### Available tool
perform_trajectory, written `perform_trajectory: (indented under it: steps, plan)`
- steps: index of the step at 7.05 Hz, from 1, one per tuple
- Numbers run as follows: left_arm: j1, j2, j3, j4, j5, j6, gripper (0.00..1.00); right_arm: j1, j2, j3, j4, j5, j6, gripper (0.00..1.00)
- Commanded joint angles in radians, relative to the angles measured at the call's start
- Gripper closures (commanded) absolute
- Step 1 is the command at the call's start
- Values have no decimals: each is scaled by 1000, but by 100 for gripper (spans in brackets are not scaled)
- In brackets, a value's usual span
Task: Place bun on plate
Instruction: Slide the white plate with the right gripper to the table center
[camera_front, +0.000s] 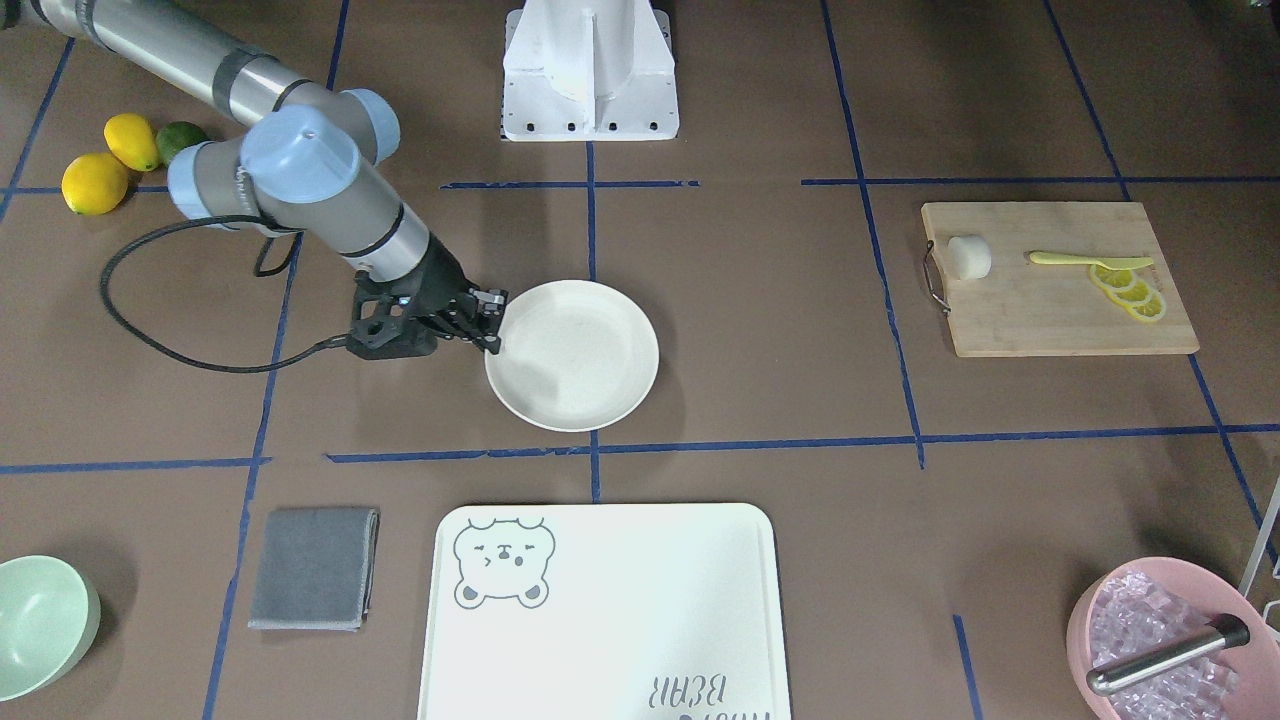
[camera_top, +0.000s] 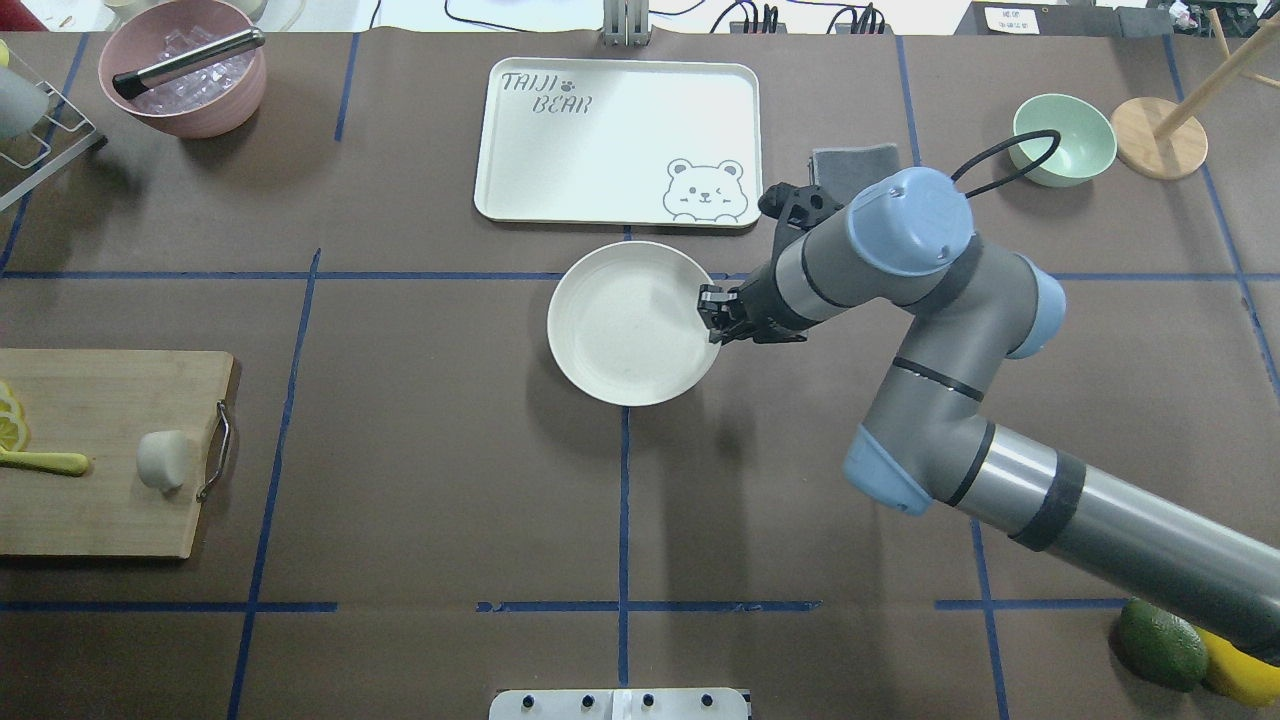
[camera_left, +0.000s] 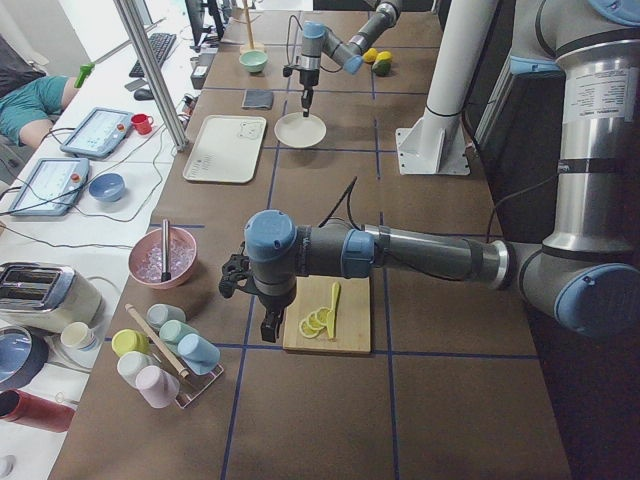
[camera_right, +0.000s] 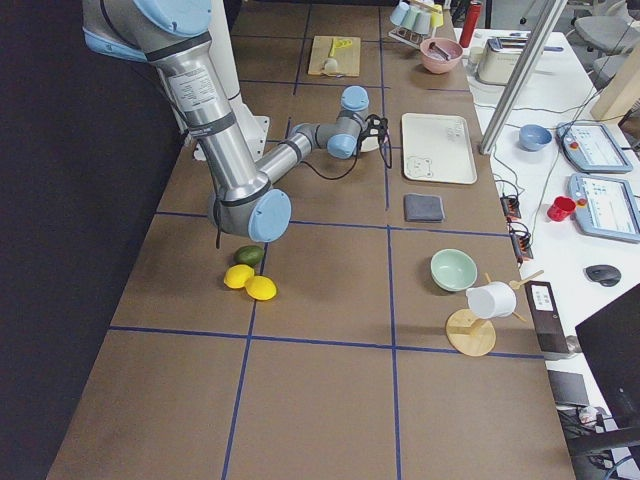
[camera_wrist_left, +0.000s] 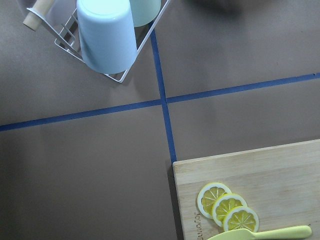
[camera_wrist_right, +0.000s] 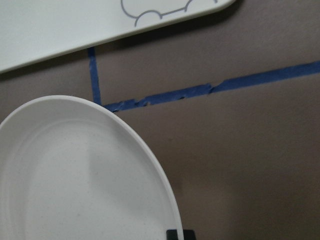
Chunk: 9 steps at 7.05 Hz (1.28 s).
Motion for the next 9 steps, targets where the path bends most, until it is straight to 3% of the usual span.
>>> perform_trajectory:
  steps: [1,2,4,5,6,7,9]
  plan:
    - [0,4,-1,0,0,1,0,-69,25,-18,-13,-67,20,100]
    - [0,4,-1,0,0,1,0,-83,22,-16,-15,-67,20,96]
    - [0,4,0,0,0,1,0,-83,12,-9,-15,-56,20,70]
    - [0,4,0,0,0,1,0,-77,12,-1,-18,-51,20,68]
    - [0,4,0,0,0,1,0,-72,-5,31,-19,-35,18,54]
    - [0,4,0,0,0,0,0,-60,-27,58,-18,-19,18,2]
    - [6,24,-62,-15,2,-148,0,12,-82,156,-64,17,17,0]
